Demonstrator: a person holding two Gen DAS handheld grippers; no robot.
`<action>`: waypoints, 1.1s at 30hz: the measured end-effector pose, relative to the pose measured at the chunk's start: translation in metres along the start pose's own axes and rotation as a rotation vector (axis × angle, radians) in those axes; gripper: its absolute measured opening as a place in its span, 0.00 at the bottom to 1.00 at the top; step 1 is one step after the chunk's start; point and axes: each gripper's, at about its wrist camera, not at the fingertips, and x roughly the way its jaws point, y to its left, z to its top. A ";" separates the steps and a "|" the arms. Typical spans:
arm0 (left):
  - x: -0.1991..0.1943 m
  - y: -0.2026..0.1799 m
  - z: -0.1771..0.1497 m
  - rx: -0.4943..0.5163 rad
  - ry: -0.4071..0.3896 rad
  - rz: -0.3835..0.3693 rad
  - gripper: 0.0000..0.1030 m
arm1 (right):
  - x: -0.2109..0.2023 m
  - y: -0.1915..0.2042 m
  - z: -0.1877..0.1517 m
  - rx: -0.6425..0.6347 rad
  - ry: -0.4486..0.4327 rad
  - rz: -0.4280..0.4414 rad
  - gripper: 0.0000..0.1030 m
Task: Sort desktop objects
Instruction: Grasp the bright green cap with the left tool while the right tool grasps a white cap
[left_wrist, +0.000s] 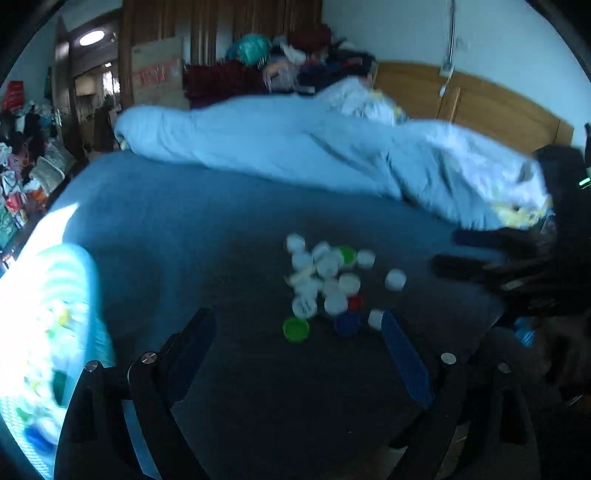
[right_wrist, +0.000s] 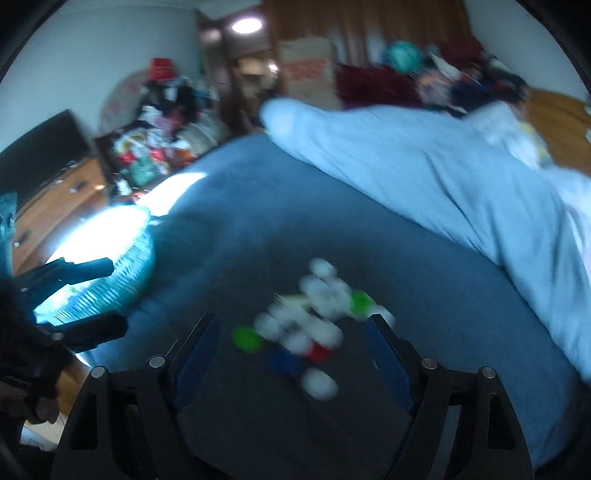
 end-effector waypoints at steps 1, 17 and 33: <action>0.022 0.001 -0.008 -0.016 0.049 -0.005 0.85 | 0.001 -0.012 -0.009 0.020 0.022 -0.006 0.83; 0.122 0.012 -0.033 -0.093 0.117 0.026 0.82 | 0.038 -0.058 -0.048 0.134 0.103 0.075 0.80; 0.076 0.011 -0.013 -0.123 0.061 0.050 0.24 | 0.124 -0.071 -0.023 0.041 0.159 0.002 0.63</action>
